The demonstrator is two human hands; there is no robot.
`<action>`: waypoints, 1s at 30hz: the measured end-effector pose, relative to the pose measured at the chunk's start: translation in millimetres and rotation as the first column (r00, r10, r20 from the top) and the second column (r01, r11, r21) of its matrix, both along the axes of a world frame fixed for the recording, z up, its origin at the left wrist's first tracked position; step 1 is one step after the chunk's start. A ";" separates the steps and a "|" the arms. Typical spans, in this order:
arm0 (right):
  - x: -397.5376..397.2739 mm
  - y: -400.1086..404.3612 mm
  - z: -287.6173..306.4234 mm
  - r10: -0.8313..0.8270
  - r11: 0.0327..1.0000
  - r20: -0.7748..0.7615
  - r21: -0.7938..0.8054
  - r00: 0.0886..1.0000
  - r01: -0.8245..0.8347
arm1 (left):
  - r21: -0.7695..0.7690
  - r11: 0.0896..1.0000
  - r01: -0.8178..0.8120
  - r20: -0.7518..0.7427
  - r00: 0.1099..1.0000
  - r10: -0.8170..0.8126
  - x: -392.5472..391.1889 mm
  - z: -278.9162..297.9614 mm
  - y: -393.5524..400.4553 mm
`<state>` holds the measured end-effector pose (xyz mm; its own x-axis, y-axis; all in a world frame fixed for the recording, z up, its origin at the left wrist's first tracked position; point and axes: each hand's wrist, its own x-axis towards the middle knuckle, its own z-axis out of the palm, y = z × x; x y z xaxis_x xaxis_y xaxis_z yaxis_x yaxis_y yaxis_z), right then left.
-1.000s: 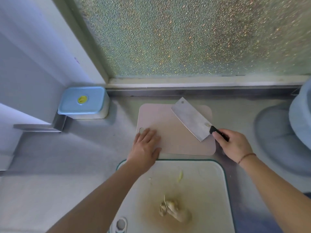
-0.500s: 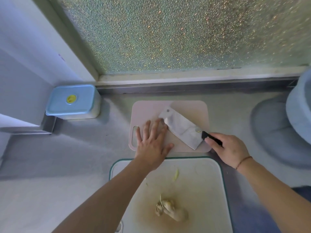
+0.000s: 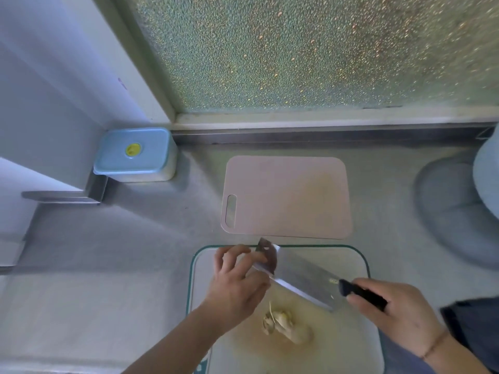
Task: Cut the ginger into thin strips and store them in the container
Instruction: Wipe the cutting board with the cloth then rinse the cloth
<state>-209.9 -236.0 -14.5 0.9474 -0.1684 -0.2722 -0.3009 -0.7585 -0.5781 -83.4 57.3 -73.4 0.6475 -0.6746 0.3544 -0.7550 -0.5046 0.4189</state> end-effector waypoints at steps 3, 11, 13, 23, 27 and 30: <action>9.6 1.1 4.6 -0.183 0.971 -0.029 0.150 0.983 0.185 | -0.029 1.000 -0.001 -0.099 0.995 -0.001 -9.9 3.1 11.8; 126.6 -15.4 -19.5 -0.254 0.967 0.092 -0.010 0.963 0.256 | 0.071 0.955 -0.289 -0.117 0.948 0.295 -17.3 4.4 85.7; 143.6 -14.1 -27.0 -0.251 0.962 0.091 -0.091 0.964 0.259 | 0.149 0.942 -0.301 -0.114 0.941 0.318 -20.5 4.8 104.4; 112.3 10.0 -20.8 -0.448 0.866 0.150 -0.172 0.881 0.470 | 0.279 0.797 -0.536 -0.331 0.725 0.604 -44.4 34.9 113.5; 8.0 47.6 -3.9 -0.610 0.783 -0.029 -0.176 0.792 0.596 | 0.269 0.807 -0.526 -0.617 0.549 0.564 -48.4 59.8 108.2; -37.9 82.4 -5.3 -0.650 0.759 -0.158 -0.188 0.743 0.624 | 0.306 0.803 -0.511 -0.681 0.472 0.560 -51.7 71.1 107.5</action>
